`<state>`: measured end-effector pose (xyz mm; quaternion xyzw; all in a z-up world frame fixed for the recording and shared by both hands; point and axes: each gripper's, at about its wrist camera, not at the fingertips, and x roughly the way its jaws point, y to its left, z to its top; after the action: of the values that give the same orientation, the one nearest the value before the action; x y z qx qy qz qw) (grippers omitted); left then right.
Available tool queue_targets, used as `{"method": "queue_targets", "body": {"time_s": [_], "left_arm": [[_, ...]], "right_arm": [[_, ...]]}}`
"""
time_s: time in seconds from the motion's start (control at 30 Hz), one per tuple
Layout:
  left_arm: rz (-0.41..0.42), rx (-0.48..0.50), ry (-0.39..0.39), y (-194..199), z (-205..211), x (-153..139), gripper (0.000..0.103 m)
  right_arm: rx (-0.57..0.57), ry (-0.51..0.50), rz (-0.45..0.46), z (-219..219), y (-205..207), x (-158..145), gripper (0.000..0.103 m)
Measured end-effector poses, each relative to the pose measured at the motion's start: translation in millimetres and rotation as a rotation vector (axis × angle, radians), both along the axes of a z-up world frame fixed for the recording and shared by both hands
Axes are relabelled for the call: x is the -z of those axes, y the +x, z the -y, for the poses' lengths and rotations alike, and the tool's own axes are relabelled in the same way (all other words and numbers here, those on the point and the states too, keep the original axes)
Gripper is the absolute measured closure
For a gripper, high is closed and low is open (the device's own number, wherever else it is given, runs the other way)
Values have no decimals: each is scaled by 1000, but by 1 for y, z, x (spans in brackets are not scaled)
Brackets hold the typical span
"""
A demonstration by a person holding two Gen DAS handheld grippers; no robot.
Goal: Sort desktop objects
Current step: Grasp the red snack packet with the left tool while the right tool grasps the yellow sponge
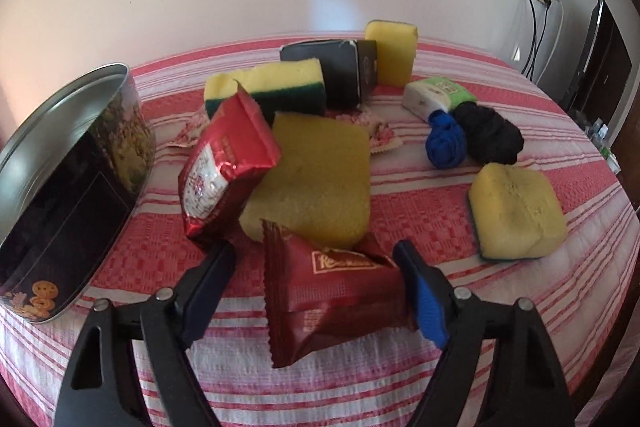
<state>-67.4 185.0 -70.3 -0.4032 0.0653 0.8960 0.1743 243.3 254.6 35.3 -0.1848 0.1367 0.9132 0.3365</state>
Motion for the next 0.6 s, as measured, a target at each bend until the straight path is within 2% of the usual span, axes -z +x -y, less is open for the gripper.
{"method": "queue_targets", "body": {"time_s": [0.2, 0.23, 0.27, 0.3, 0.4, 0.5, 0.57, 0.6], "left_arm": [[2, 7, 3, 4, 4, 0, 23], [4, 10, 4, 4, 5, 0, 21], [10, 20, 3, 4, 4, 1, 13], [20, 31, -5, 4, 3, 1, 9], [25, 37, -6, 3, 4, 1, 7], [17, 32, 4, 6, 7, 0, 11], [-2, 24, 9, 8, 7, -1, 24], [-11, 35, 13, 9, 8, -1, 27]], "right_arm": [[-5, -72, 6, -11, 0, 10, 0], [-4, -82, 10, -12, 0, 12, 0], [-4, -91, 11, -13, -1, 12, 0], [-5, -99, 11, -14, 0, 13, 0], [-10, -113, 9, -16, 1, 13, 0], [-12, -109, 8, -14, 1, 13, 0], [-18, -109, 11, -13, 0, 13, 0], [-20, -109, 12, -13, 0, 13, 0]]}}
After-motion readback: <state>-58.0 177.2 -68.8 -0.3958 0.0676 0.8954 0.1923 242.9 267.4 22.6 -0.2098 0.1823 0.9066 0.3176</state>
